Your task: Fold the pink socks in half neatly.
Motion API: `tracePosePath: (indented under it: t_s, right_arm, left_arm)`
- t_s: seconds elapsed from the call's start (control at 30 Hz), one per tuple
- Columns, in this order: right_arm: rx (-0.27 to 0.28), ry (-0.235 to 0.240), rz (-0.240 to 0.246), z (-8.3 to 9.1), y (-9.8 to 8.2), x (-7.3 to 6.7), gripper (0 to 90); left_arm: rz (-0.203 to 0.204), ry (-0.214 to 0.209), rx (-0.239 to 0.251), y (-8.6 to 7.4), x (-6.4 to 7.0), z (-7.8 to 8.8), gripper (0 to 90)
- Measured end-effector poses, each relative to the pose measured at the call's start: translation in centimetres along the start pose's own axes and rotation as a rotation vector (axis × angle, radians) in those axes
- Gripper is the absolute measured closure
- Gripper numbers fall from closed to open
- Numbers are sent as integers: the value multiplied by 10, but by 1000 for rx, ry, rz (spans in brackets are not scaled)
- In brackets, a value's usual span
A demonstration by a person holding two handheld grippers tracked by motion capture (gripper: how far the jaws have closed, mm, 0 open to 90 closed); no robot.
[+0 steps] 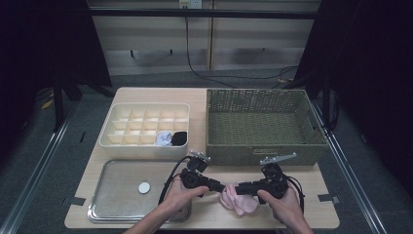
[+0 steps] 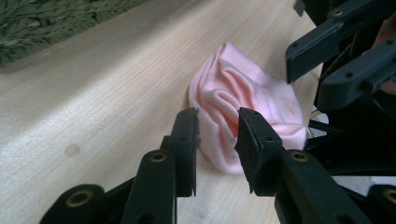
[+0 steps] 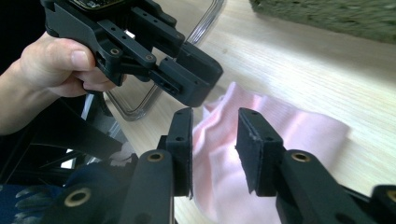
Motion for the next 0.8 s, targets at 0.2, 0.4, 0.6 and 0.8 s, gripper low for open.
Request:
tracePosePath:
  t_s: [0.2, 0.4, 0.6, 0.8]
  right_arm:
    - [-54, -52, -15, -7, -18, 8, 673]
    - [-103, -84, -1, -22, -28, 7, 589]
    - [-135, -96, 54, -30, -29, 2, 578]
    - [-152, -123, 94, -35, -31, 1, 725]
  left_arm:
    - [15, -23, 11, 2, 3, 0, 641]
    - [33, -35, -1, 3, 5, -13, 563]
    - [16, -9, -51, -1, 2, -24, 716]
    - [12, 9, -57, -3, 0, -27, 819]
Point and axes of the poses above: each handheld gripper's, and its own axes: z roughly backward along the jaws, y roughly out of its top, x roughly to its right, the point moved 6 cm from there along -z, roughly forward along the jaws, and after that the axes turned 4 degrees about y, right-handed, at the moved point
